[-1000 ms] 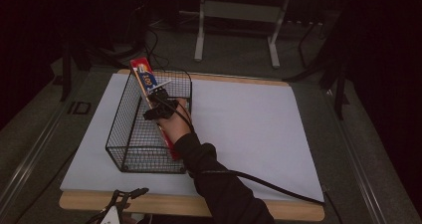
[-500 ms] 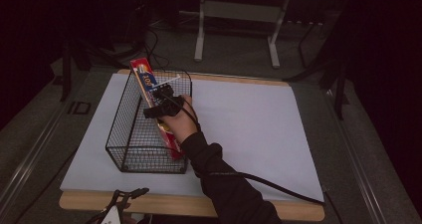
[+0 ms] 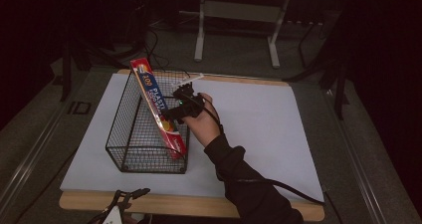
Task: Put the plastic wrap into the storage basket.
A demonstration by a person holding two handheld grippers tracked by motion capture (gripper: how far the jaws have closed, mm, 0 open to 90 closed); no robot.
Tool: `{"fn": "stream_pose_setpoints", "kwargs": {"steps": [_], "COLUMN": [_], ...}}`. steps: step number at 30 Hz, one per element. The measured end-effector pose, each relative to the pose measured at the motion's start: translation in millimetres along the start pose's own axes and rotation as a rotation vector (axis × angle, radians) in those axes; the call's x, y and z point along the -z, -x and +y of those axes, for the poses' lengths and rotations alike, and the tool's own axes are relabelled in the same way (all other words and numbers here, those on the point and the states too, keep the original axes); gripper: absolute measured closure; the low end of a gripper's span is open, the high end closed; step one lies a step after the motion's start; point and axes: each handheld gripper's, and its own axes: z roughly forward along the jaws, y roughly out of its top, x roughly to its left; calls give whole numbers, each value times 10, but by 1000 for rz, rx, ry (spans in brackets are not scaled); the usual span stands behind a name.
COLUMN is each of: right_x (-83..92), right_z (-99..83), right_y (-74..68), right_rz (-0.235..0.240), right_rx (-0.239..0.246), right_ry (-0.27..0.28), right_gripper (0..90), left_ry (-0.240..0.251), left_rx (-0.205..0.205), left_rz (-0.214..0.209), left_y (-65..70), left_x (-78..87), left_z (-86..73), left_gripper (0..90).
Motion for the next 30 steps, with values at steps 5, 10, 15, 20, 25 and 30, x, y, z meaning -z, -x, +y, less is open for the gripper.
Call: {"fn": "stream_pose_setpoints", "kwargs": {"steps": [5, 10, 15, 20, 25, 30], "right_x": [146, 345, 487, 573, 664, 724], "right_z": [-104, -268, -432, -639, -834, -973], "right_y": [80, 166, 220, 260, 342, 402], "right_rz": [-11, 2, 15, 14, 22, 21], "right_rx": [6, 23, 41, 71, 56, 47], "right_ry": [5, 13, 19, -3, 0, -1], "right_gripper": [136, 138, 137, 137, 137, 136], "left_ry": [-3, -5, -9, -10, -11, -15], "left_rx": [1, 0, 0, 0, -1, 0], "left_rz": [0, 1, -2, -3, -3, -5], "left_y": [-2, 1, 1, 2, 2, 2], "left_x": [-7, -13, -21, -26, -30, -36], "left_z": [-2, -4, -8, -8, -10, -11], "left_gripper": [1, 1, 1, 1, 1, 1]}}
